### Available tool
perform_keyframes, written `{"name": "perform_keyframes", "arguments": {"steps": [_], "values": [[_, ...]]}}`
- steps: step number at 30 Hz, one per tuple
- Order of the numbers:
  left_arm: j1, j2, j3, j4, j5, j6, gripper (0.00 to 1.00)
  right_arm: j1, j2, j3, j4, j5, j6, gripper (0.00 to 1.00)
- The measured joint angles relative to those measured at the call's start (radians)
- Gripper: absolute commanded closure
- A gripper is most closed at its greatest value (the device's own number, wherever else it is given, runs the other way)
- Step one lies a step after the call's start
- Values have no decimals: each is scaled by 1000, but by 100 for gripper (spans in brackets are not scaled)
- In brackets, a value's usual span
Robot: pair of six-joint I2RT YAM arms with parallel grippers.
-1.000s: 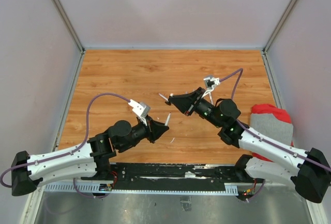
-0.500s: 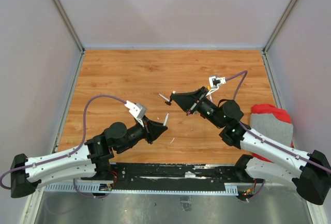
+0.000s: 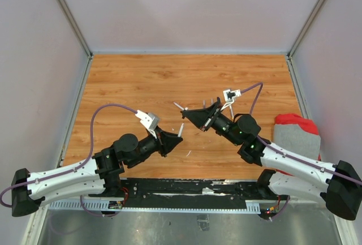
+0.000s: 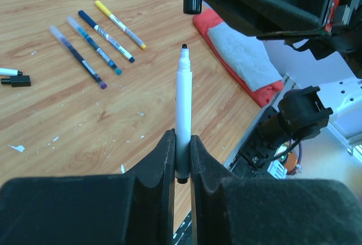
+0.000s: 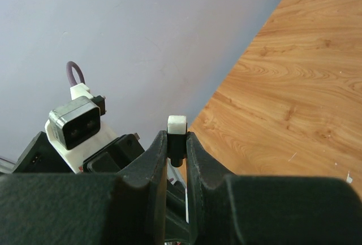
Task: Insert the pens into the pen caps
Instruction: Insert the pen cap onto the pen.
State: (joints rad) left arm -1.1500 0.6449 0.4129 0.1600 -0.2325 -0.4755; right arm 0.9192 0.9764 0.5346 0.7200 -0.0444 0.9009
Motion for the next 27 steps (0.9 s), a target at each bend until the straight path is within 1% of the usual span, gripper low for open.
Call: {"name": "perform_keyframes", "arguments": {"steps": [12, 27], "values": [[0, -10, 0, 0, -3, 0, 99, 24, 9, -9, -3, 40, 16, 99], [0, -15, 0, 0, -6, 0, 100, 41, -16, -19, -63, 64, 36, 99]]}}
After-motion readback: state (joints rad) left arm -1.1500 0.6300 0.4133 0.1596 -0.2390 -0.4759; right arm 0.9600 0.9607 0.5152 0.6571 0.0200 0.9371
